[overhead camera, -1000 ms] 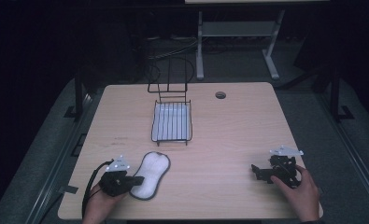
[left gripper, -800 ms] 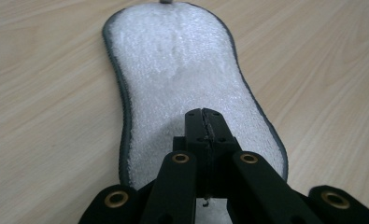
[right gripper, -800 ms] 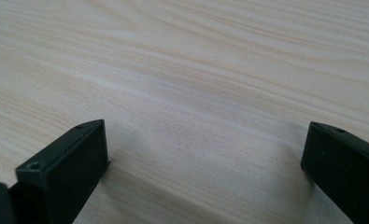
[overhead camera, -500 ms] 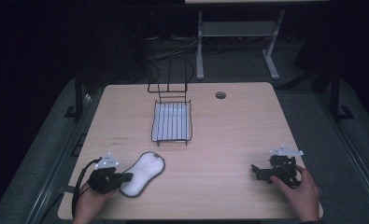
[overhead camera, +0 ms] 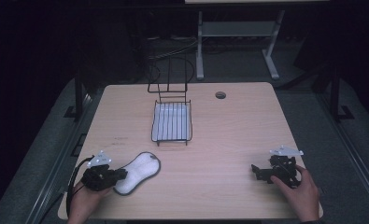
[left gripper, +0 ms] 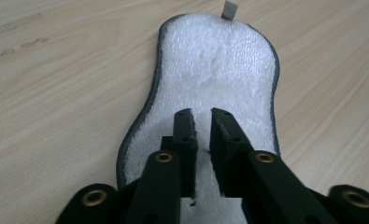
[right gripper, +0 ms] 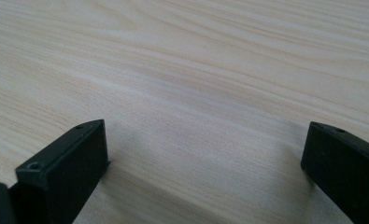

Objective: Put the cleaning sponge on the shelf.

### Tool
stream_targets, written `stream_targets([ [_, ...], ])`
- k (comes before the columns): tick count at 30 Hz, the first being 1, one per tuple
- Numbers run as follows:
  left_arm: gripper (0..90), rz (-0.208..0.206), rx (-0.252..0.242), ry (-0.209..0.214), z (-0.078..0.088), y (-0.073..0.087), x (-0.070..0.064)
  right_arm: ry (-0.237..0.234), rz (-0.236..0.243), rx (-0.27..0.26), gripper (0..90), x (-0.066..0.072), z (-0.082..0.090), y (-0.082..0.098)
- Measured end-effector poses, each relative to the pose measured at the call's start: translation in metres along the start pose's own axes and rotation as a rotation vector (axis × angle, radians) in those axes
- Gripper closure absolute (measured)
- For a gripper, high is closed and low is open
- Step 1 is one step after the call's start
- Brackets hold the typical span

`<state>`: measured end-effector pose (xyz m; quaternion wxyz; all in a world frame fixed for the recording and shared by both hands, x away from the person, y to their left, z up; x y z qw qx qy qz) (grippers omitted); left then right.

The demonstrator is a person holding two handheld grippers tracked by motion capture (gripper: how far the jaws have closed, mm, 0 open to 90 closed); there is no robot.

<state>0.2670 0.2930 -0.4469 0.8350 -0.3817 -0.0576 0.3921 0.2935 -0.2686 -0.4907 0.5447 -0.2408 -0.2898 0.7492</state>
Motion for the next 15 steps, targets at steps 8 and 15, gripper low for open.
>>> stream_targets([
  [8,51.3,-0.018,-0.018,0.013,0.002,-0.009,0.002,0.000,0.000,0.000,0.2,0.000,0.000,0.000],
  [15,26.1,-0.049,-0.014,0.032,-0.005,-0.016,0.004,0.000,0.001,0.000,0.2,0.000,0.000,0.000],
])
Point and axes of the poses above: each handheld gripper's, and its own axes: z roughly backward along the jaws, y roughly out of its underside, x roughly to its left, the point moved 1 cm from there along -z, roughly forward along the jaws, and after that the axes turned 6 degrees about y, right-handed, at the moved point
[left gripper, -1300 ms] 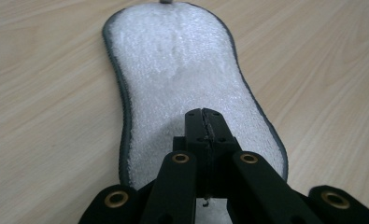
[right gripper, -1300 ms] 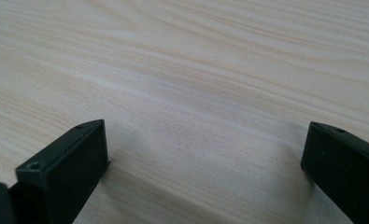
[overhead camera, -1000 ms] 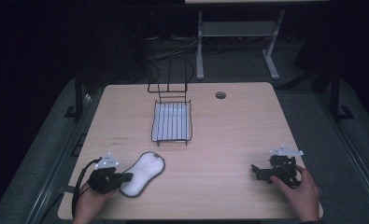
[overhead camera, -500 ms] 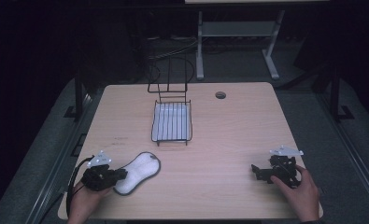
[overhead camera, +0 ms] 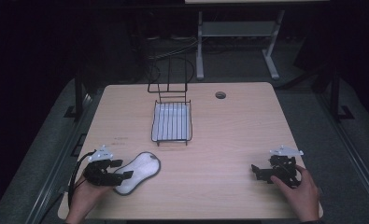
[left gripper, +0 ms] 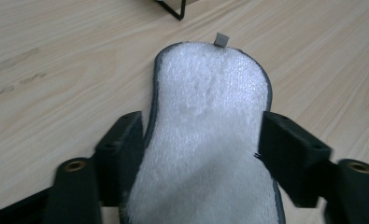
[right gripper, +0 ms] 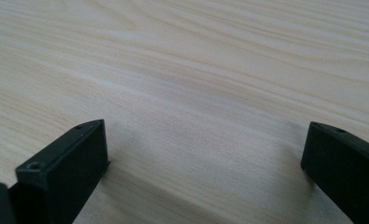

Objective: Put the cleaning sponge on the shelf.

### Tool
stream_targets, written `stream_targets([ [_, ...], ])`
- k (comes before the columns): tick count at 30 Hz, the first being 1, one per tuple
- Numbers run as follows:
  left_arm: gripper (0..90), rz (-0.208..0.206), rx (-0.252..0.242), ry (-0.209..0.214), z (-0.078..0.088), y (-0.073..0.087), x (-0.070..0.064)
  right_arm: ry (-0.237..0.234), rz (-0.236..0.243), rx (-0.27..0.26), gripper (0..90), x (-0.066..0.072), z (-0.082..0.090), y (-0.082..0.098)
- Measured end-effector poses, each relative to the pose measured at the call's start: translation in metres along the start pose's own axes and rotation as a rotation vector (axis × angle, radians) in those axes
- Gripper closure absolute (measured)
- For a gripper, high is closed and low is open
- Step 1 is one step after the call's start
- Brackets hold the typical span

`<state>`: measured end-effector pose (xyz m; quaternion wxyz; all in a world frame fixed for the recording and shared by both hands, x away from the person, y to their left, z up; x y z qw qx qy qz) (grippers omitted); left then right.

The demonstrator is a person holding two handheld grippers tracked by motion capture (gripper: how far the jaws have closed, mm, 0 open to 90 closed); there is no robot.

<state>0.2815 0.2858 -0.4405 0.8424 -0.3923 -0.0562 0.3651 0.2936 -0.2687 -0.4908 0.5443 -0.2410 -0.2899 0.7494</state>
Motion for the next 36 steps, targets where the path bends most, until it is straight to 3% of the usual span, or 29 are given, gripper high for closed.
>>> stream_targets([
  [4,13.1,-0.014,0.008,0.013,-0.008,-0.004,0.001,0.000,0.000,0.000,0.2,0.000,0.000,0.000],
  [13,12.9,-0.027,0.062,0.019,-0.028,-0.008,0.006,0.000,0.000,0.000,0.2,0.000,0.000,0.000],
  [20,12.9,-0.015,0.076,0.003,-0.031,-0.004,0.013,0.000,0.000,0.000,0.2,0.000,0.000,0.000],
  [36,12.8,-0.060,0.112,-0.018,-0.038,-0.005,0.006,0.000,0.000,0.000,0.2,0.000,0.000,0.000],
])
Point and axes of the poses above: each handheld gripper's, and its own axes: z roughly backward along the jaws, y roughly out of its underside, x roughly to its left, the point moved 1 cm from there along -z, roughly forward along the jaws, and after that the axes turned 6 degrees about y, right-handed, at the moved point
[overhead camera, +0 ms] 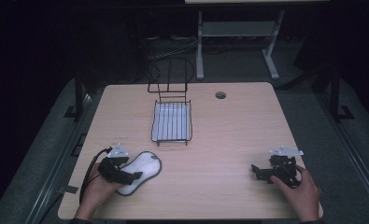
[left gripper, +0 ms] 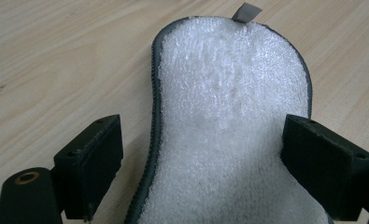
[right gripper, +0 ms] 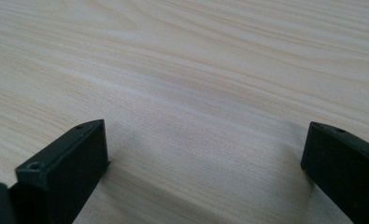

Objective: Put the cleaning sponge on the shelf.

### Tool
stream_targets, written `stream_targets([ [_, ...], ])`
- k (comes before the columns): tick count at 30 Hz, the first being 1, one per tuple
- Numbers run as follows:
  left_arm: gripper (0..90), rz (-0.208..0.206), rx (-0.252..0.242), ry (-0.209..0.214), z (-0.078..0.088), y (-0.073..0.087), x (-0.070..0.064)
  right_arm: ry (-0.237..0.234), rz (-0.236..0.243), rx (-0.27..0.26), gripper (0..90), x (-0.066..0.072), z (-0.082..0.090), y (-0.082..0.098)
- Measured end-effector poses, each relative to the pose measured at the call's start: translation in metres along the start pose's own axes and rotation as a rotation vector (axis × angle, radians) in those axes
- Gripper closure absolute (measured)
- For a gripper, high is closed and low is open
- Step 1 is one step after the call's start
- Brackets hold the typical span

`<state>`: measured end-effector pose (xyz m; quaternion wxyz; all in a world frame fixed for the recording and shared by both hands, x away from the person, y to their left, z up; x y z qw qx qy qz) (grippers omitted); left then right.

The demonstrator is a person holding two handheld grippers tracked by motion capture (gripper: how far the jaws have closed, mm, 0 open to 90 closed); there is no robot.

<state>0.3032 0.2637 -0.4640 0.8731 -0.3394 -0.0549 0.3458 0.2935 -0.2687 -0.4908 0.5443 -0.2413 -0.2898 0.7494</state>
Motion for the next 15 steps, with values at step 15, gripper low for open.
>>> stream_targets([
  [15,12.9,0.010,-0.033,0.035,-0.0015,-0.0035,-0.0060,0.000,0.000,0.000,0.2,0.0000,0.0000,0.0000],
])
Point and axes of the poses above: each handheld gripper's, and its own axes: z roughly backward along the jaws, y roughly out of its underside, x roughly to its left, the point moved 1 cm from there along -z, roughly forward along the jaws, and after that the axes turned 6 degrees about y, right-handed, at the moved point
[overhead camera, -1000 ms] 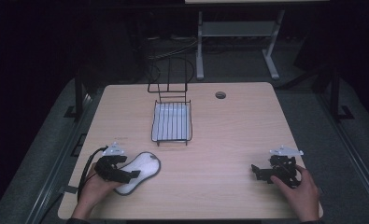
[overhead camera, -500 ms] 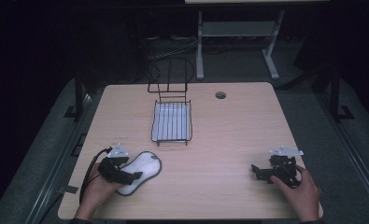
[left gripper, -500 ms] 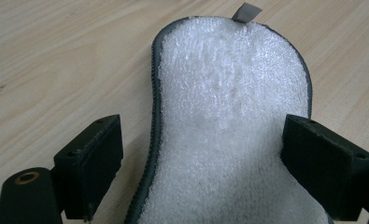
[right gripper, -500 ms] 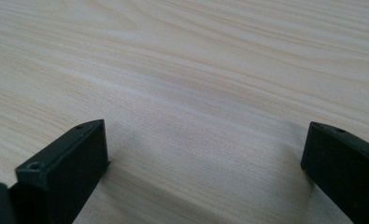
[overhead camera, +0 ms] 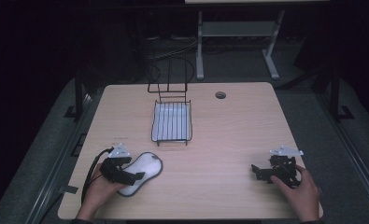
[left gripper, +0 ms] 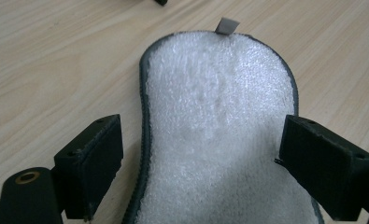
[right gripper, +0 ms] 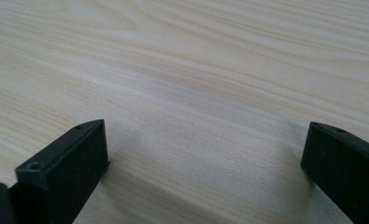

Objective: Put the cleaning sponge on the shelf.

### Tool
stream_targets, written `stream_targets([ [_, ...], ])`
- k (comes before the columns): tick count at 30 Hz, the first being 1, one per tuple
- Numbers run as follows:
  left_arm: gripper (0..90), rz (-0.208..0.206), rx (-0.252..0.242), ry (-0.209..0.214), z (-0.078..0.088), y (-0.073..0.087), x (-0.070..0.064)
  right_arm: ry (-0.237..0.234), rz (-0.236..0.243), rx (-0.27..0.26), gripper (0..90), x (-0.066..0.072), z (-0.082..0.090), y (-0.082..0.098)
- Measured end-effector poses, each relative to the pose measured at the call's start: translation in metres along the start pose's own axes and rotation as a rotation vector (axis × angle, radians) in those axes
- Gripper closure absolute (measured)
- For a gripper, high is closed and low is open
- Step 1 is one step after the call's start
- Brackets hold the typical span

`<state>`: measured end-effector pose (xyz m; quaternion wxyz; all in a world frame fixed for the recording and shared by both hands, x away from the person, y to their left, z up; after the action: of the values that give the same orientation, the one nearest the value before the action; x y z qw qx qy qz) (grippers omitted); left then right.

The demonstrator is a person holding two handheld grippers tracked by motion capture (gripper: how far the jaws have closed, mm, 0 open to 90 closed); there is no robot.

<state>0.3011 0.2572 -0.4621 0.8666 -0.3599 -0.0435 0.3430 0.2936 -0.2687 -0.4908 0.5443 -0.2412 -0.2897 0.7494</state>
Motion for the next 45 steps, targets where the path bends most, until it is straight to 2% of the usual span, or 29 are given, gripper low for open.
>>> stream_targets([
  [2,12.9,0.007,0.000,0.013,-0.002,0.001,0.000,0.000,0.000,0.000,0.2,0.000,0.000,0.000],
  [4,12.9,0.018,-0.025,0.030,0.000,0.001,-0.002,0.000,0.000,0.000,0.2,0.000,0.000,0.000],
  [6,12.9,0.012,-0.026,0.023,0.001,-0.001,-0.003,0.000,0.000,0.000,0.2,0.000,0.000,0.000],
  [11,12.9,0.005,0.015,0.018,-0.007,0.002,-0.005,0.000,0.000,0.000,0.2,0.000,0.000,0.000],
  [12,12.8,0.012,0.016,0.026,-0.009,0.002,-0.006,0.000,0.000,0.000,0.2,0.000,0.000,0.000],
  [22,13.9,-0.015,0.042,0.008,-0.010,0.001,-0.009,0.000,0.000,0.000,0.2,0.000,0.000,0.000],
  [25,17.5,-0.037,0.051,0.001,-0.008,0.000,-0.010,0.000,0.000,0.000,0.2,0.000,0.000,0.000],
  [28,18.6,-0.038,0.055,-0.003,-0.006,-0.001,-0.011,0.000,0.000,0.000,0.2,0.000,0.000,0.000],
  [32,24.8,-0.036,0.053,-0.002,-0.001,-0.002,-0.011,0.000,0.000,0.000,0.2,0.000,0.000,0.000],
  [37,36.8,-0.045,0.026,-0.002,0.009,-0.005,-0.011,0.000,0.000,0.000,0.2,0.000,0.000,0.000],
  [45,48.7,-0.051,0.001,0.011,0.017,-0.007,-0.014,0.000,0.000,0.000,0.2,0.000,0.000,0.000],
])
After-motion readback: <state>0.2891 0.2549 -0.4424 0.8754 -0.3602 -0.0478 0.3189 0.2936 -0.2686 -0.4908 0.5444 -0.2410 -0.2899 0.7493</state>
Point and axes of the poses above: each handheld gripper's, and its own axes: z roughly backward along the jaws, y roughly out of its underside, x roughly to its left, the point moved 1 cm from there along -z, roughly forward along the jaws, and after that the axes turned 6 degrees about y, right-handed, at the moved point
